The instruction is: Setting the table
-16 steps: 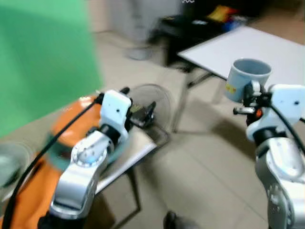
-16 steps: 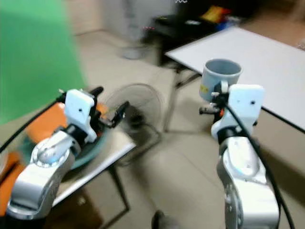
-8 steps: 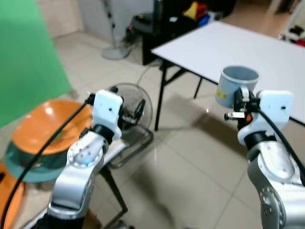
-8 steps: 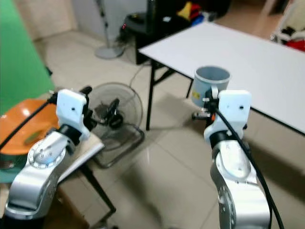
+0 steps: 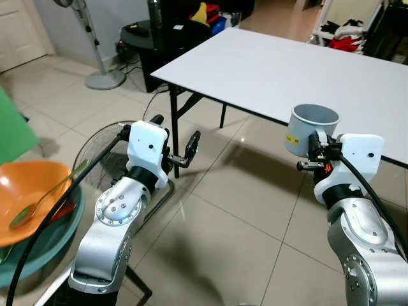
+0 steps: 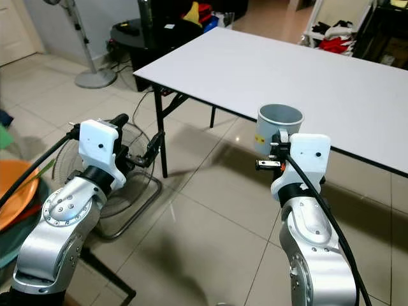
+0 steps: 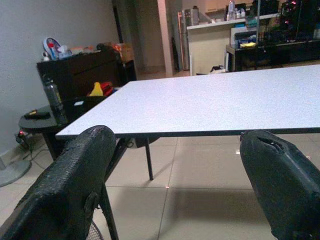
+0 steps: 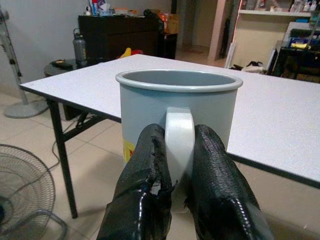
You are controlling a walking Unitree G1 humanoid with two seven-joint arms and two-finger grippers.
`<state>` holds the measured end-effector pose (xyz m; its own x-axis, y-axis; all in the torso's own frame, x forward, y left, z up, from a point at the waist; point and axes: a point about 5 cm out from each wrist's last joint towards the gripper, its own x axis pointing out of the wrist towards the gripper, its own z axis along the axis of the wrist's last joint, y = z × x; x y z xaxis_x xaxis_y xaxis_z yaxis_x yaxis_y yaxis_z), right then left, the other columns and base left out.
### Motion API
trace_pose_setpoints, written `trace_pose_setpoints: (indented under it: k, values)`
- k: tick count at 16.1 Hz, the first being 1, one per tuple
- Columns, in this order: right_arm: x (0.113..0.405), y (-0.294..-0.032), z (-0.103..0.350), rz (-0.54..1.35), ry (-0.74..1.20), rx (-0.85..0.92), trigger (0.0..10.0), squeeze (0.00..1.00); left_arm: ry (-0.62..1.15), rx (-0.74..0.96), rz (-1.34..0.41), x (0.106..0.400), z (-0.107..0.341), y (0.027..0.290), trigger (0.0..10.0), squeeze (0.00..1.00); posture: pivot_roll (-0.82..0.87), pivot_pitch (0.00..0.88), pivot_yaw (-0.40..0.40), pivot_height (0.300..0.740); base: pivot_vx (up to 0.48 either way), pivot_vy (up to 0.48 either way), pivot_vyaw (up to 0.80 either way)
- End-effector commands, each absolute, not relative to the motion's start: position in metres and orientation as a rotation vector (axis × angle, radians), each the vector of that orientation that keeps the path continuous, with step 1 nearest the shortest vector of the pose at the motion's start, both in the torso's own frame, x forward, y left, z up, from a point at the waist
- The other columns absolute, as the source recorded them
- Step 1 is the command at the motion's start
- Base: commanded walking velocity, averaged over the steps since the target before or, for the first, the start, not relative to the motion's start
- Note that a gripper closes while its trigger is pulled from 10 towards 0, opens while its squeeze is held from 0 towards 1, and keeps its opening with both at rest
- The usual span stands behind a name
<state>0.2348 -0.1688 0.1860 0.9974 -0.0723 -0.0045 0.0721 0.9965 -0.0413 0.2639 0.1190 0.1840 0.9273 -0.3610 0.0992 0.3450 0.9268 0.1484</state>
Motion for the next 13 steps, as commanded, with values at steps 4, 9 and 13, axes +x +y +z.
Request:
trace_pose_setpoints:
  k: [4, 9, 13]
  values:
    - [0.2364, -0.1620, 0.1896, -0.016, -0.015, -0.052, 10.0, 0.00, -0.118, 0.123, -0.368, 0.2634, 0.1829, 0.1207, 10.0, 0.00, 0.00, 0.006, 0.006, 0.740, 0.308, 0.000, -0.30]
    - [0.2358, -0.1625, 0.1905, -0.021, -0.021, -0.046, 10.0, 0.00, -0.116, 0.121, -0.406, 0.2620, 0.1823, 0.1161, 10.0, 0.00, 0.00, 0.006, 0.011, 0.740, 0.309, 0.000, -0.79]
    - [0.2351, -0.1634, 0.1913, -0.027, -0.024, -0.042, 10.0, 0.00, -0.117, 0.118, -0.409, 0.2635, 0.1825, 0.1155, 10.0, 0.00, -0.01, 0.011, 0.020, 0.740, 0.307, 0.000, -0.79]
